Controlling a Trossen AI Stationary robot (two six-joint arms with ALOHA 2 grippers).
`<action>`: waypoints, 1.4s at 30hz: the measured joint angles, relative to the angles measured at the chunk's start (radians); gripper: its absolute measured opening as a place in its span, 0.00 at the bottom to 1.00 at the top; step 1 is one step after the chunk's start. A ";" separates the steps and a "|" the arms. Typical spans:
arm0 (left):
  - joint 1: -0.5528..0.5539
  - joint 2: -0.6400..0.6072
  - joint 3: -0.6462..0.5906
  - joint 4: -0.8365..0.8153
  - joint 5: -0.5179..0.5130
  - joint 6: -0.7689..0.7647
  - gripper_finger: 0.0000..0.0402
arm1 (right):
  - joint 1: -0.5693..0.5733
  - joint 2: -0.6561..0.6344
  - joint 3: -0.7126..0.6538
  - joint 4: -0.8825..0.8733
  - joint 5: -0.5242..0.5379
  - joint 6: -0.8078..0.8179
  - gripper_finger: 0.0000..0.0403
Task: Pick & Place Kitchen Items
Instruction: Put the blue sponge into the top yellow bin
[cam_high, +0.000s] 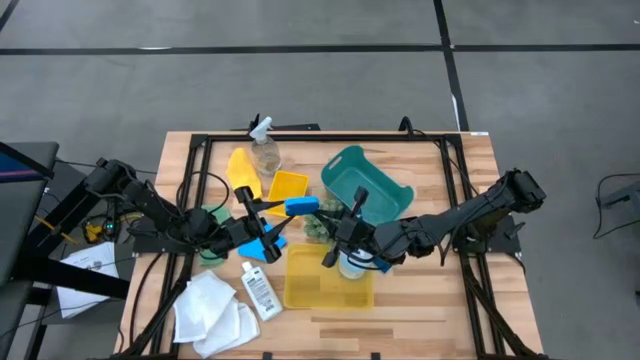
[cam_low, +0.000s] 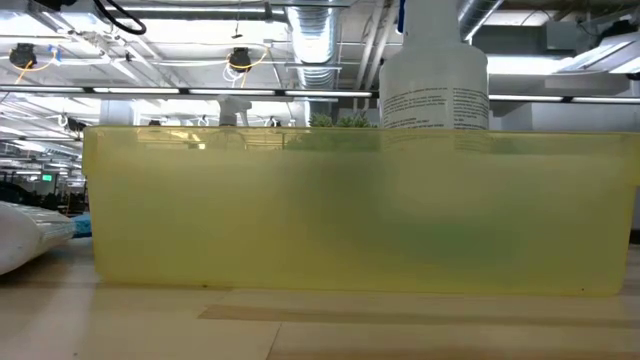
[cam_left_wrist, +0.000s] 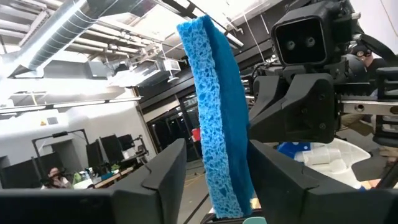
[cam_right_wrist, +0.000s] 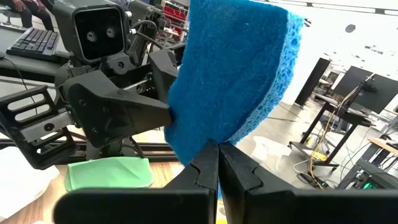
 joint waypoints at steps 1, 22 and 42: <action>0.000 0.000 0.000 0.000 0.000 0.000 0.39 | 0.000 0.000 0.000 0.000 0.000 0.000 0.00; 0.000 -0.002 0.000 -0.005 -0.051 -0.053 0.01 | -0.003 0.000 0.000 -0.004 0.004 -0.013 0.07; 0.006 -0.292 0.001 -0.640 -0.338 -0.422 0.01 | 0.091 -0.142 0.001 -0.202 0.164 -0.030 0.45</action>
